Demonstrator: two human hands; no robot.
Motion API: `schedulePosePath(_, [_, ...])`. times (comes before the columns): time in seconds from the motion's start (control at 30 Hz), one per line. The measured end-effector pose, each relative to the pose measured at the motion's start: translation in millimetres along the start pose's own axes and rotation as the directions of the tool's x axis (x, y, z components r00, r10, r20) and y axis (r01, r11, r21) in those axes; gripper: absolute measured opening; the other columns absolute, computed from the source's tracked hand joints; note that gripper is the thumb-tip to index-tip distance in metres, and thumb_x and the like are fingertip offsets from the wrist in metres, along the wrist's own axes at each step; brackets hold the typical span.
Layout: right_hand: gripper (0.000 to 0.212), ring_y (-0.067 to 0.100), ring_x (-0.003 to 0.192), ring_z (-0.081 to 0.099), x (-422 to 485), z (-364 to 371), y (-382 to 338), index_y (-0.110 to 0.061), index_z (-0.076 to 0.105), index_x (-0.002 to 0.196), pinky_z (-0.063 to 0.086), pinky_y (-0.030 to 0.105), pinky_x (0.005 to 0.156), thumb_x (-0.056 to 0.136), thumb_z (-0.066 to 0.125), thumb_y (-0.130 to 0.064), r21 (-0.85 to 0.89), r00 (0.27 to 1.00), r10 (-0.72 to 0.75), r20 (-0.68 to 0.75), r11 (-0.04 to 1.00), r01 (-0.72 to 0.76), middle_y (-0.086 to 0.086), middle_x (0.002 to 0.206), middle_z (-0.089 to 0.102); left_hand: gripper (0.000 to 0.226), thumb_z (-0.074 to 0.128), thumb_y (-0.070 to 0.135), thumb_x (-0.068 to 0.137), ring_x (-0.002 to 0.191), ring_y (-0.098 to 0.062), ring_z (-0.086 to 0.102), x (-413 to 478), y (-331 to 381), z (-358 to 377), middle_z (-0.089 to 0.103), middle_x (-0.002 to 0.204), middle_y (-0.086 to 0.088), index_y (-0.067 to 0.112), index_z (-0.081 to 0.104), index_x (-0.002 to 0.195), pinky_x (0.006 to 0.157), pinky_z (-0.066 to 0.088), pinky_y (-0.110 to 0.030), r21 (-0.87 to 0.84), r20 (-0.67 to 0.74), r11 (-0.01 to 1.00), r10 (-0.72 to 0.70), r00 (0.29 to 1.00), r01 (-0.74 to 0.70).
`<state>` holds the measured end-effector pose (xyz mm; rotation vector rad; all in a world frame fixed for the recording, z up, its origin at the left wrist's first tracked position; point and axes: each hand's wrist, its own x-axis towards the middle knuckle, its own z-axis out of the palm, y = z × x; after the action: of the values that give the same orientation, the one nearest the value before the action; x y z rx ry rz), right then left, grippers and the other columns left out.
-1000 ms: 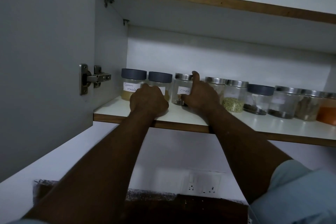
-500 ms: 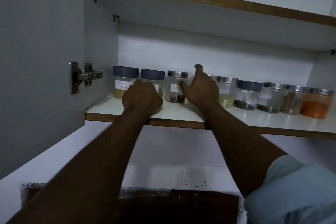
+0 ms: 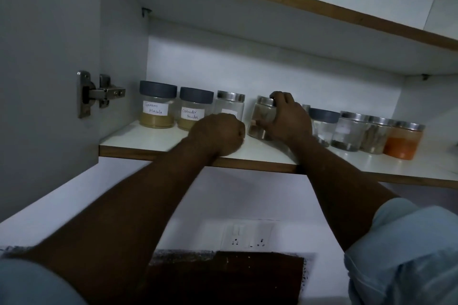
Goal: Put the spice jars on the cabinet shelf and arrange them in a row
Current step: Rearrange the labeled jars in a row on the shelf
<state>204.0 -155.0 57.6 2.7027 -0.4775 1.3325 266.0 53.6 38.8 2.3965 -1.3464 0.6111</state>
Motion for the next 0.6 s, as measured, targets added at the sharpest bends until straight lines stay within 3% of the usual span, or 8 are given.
schedulePosePath(0.17, [0.069, 0.027, 0.095, 0.056, 4, 6, 2, -0.023, 0.046, 0.118, 0.051, 0.039, 0.074, 0.069, 0.076, -0.062, 0.062, 0.998, -0.035, -0.045, 0.997, 0.038, 0.002, 0.114, 0.057, 0.028, 0.059, 0.044, 0.091, 0.093, -0.025, 0.065, 17, 37, 18, 0.068, 0.103, -0.003, 0.023, 0.07, 0.107, 0.073, 0.051, -0.035, 0.018, -0.065, 0.998, -0.057, 0.996, 0.058])
schedulePosePath(0.4, [0.069, 0.024, 0.101, 0.054, 5, 17, 4, -0.023, 0.044, 0.125, 0.045, 0.032, 0.073, 0.066, 0.071, -0.045, 0.294, 0.998, 0.049, -0.032, 0.955, -0.037, 0.002, 0.126, 0.048, 0.034, 0.056, 0.049, 0.09, 0.086, -0.022, 0.064, 29, 35, 29, 0.07, 0.095, -0.002, 0.022, 0.075, 0.098, 0.08, 0.056, -0.038, -0.001, -0.039, 0.99, -0.14, 0.989, 0.141])
schedulePosePath(0.6, [0.081, 0.028, 0.109, 0.053, 4, 15, -1, -0.023, 0.041, 0.126, 0.053, 0.04, 0.078, 0.066, 0.064, -0.072, 0.208, 0.998, 0.057, -0.041, 0.977, -0.047, 0.005, 0.13, 0.046, 0.04, 0.055, 0.057, 0.089, 0.075, -0.016, 0.054, 33, 31, 31, 0.062, 0.078, 0.003, 0.023, 0.074, 0.099, 0.07, 0.045, -0.031, 0.005, -0.088, 0.991, -0.129, 0.988, 0.13])
